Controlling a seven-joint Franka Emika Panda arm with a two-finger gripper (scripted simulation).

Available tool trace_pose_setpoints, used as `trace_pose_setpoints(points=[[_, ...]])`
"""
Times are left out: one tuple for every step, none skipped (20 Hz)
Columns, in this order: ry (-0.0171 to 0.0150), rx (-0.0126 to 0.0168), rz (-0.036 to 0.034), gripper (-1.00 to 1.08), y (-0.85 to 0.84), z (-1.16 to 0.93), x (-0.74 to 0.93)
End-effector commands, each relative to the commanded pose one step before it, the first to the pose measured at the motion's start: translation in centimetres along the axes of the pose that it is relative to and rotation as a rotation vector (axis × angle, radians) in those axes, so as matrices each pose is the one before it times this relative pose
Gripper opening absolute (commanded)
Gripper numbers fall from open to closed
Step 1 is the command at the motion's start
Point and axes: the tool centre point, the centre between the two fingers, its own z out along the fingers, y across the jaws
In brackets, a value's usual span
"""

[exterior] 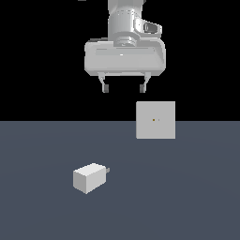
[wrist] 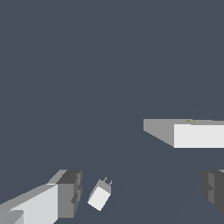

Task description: Plug the charger into the wall socket.

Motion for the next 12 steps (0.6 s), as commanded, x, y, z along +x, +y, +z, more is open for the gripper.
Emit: trace_pose_setpoints(points=[[0.0, 0.0, 0.0, 1.0, 0.001, 0.0, 0.0], [0.00003, -0.00005, 0.00069, 1.0, 0.006, 0.011, -0.014], [0.00004, -0.00007, 0.00154, 1.0, -0.013, 0.036, -0.044], [0.00009, -0.00013, 0.00293, 1.0, 0.0, 0.059, -0.072], [0.00012, -0.00018, 0.00402, 1.0, -0.005, 0.083, -0.102], [0.00015, -0.00024, 0.00516, 1.0, -0.009, 0.107, -0.131], [0.00019, -0.00029, 0.00639, 1.0, -0.008, 0.131, -0.161], [0.00022, -0.00035, 0.00762, 1.0, -0.009, 0.156, -0.192], [0.00026, -0.0004, 0.00883, 1.0, -0.011, 0.182, -0.223], [0.00029, -0.00046, 0.01004, 1.0, -0.013, 0.206, -0.253], [0.00033, -0.00052, 0.01122, 1.0, -0.015, 0.231, -0.283], [0.00036, -0.00057, 0.01239, 1.0, -0.016, 0.255, -0.312]])
